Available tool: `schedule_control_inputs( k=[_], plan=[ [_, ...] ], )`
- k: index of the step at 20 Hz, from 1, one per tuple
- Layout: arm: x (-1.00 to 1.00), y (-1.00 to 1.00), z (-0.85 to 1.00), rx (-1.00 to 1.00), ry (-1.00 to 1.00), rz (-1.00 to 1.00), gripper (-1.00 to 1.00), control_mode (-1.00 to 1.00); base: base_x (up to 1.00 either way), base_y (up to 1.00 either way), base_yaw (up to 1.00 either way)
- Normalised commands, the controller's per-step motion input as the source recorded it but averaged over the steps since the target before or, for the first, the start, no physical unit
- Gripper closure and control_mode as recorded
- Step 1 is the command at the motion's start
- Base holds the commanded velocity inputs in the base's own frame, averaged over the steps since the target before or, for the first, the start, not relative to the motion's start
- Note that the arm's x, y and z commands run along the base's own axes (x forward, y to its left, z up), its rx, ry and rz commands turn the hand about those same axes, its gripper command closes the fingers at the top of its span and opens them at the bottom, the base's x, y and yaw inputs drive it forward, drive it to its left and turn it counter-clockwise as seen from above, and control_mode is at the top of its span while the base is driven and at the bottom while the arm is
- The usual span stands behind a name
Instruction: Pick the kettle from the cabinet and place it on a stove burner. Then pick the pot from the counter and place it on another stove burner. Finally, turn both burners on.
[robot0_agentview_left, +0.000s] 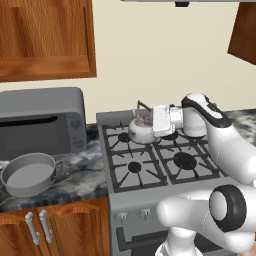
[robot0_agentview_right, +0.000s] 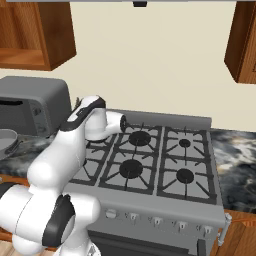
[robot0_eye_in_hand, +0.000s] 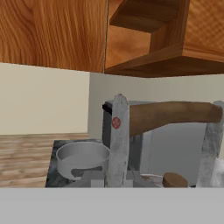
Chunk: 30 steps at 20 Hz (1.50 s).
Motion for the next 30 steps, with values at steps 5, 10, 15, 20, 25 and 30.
schedule_control_inputs(
  k=[5,10,15,20,25,30],
  plan=[
    [0.37,0.01,-0.14,0.00,0.00,0.00,1.00,-1.00,0.00,0.00,0.00],
    [0.40,0.03,-0.17,0.00,0.00,0.00,1.00,-1.00,0.00,0.00,0.00],
    [0.40,0.04,-0.24,0.00,0.00,0.00,1.00,-1.00,0.00,0.00,0.00],
    [0.30,0.02,-0.23,0.00,0.00,0.00,1.00,-1.00,0.00,0.00,0.00],
    [0.29,0.03,-0.23,0.00,0.00,0.00,1.00,-1.00,0.00,0.00,0.00],
    [0.30,0.06,-0.24,0.00,0.00,0.00,1.00,-1.00,0.00,0.00,0.00]
  ],
)
